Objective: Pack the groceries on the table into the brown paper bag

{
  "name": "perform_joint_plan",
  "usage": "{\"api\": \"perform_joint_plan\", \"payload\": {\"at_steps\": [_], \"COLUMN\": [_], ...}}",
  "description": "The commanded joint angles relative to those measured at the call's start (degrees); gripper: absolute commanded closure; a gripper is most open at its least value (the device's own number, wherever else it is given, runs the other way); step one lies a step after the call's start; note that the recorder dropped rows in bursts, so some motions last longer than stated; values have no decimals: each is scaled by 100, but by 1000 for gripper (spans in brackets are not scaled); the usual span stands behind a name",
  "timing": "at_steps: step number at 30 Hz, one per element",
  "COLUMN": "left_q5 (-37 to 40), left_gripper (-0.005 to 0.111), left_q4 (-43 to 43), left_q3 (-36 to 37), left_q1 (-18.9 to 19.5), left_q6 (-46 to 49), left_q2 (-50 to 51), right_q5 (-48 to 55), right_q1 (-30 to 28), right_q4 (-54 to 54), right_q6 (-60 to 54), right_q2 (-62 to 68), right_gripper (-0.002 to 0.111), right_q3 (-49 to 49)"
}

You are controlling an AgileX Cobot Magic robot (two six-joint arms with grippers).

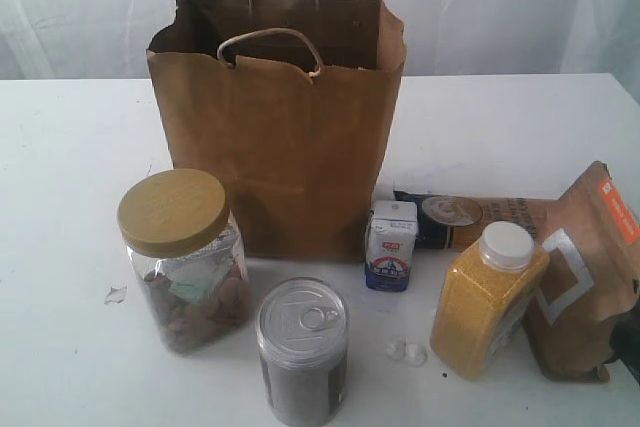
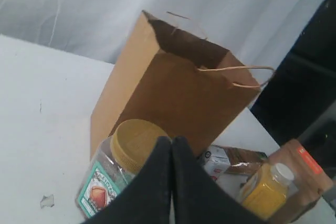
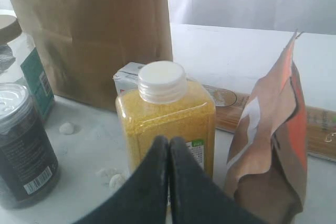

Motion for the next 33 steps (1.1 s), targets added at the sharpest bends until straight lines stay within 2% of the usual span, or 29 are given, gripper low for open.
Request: {"api": "perform_joint_plan", "payload": {"at_steps": [1,5,7,9,16,21,24,28,30,33], "left_q5": [1043,1713,2430,2687,2187,2007,1858,1762,1762,1688], "left_gripper": [107,107,107,107,107,107,107,107,102,85], "left_q4": [-229,-656,-984,-982,-551,-468,-911,-962,-949,-894], "left_q3": [-1109,-1845,-2470,-2800,-3483,-3322,-2848,-2446,-2351,-2351], "left_q1": [17,17,17,17,17,17,17,-153,-404,-495], "left_q6": [1118,2501,3353,3644,3972,3932,3800,3728,3582,3568], "left_q2": [488,1173,1919,2357,3586,3929,4072,4097,4097,4168], "right_q5": [3,3,3,3,3,3,3,3,3,3], "right_q1": [-34,-34,-34,-34,-34,-34,-34,-34,-34,-34], "right_q4": [5,5,5,5,5,5,5,5,5,5], "right_q6": [27,27,27,27,27,27,27,27,27,27], "right_q2": [-34,-34,-34,-34,-34,-34,-34,-34,-34,-34], "right_gripper": [108,108,108,108,108,108,108,108,108,108], "right_q3": [20,20,20,20,20,20,20,20,20,20]}}
